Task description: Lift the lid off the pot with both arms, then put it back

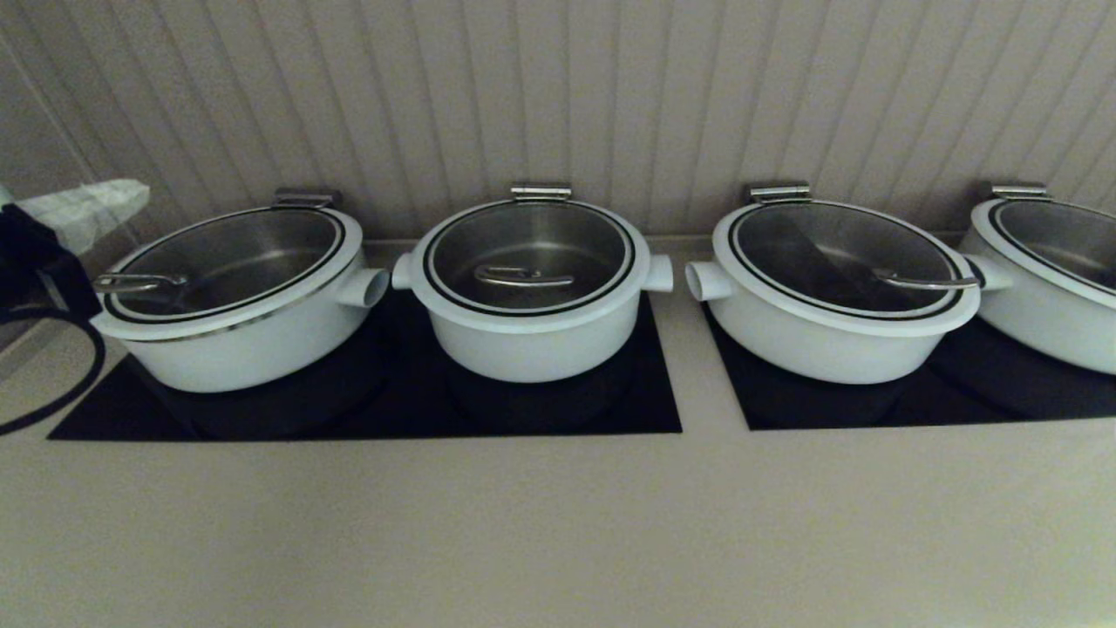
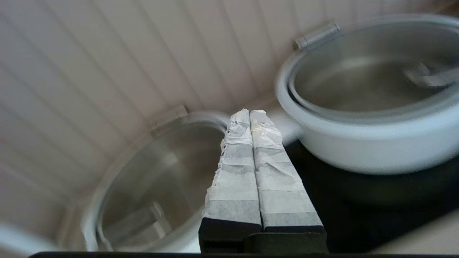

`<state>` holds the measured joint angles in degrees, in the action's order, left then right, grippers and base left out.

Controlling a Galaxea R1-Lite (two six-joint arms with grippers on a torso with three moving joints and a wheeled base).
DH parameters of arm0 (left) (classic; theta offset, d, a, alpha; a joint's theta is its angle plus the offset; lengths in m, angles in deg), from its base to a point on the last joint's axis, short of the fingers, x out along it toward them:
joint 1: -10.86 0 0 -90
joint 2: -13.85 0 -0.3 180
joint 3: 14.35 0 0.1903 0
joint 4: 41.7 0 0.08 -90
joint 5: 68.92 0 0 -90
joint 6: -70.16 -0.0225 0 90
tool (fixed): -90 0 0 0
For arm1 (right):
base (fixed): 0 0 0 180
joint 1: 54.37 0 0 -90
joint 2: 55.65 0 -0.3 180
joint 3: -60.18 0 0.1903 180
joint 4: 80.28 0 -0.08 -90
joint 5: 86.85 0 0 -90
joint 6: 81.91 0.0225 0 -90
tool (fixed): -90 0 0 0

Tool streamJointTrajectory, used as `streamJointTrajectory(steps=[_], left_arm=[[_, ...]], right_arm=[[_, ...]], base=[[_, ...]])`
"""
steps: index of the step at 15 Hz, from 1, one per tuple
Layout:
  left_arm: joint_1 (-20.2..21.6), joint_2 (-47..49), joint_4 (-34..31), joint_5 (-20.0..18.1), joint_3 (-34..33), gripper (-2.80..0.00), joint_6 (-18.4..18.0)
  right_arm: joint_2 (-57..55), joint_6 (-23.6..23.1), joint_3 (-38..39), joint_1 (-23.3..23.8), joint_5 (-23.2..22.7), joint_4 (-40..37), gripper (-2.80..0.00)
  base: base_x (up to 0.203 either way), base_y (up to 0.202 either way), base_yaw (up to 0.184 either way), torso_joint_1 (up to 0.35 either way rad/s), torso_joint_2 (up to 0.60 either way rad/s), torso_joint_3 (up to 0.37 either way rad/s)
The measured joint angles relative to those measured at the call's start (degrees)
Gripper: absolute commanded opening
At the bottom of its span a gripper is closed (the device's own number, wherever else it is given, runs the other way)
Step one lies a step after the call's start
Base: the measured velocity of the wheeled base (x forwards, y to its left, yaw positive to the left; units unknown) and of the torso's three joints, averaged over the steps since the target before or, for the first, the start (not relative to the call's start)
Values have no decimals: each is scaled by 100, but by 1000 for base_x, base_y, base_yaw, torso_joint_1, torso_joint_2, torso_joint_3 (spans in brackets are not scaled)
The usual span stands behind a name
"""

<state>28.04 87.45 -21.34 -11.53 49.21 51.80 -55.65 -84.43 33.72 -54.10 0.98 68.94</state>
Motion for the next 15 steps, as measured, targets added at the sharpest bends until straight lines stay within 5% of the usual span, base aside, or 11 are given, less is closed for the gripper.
streamJointTrajectory(steps=[4, 8, 11, 15], left_arm=[[-17, -947, -495, 309, -1175, -280, -1], [-244, -2163, -1026, 1135, -2350, -280, 72], [-549, -3302, -1774, 1679, -3012, -280, 294], [-795, -4935, -2987, 1924, -3596, -280, 381]], right_arm=[[0, 2, 0, 0, 0, 0, -280], [0, 0, 0, 0, 0, -1, -280], [0, 0, 0, 0, 0, 0, -280], [0, 0, 0, 0, 0, -2, -280]], base=[[0, 0, 0, 0, 0, 0], [0, 0, 0, 0, 0, 0], [0, 0, 0, 0, 0, 0], [0, 0, 0, 0, 0, 0]])
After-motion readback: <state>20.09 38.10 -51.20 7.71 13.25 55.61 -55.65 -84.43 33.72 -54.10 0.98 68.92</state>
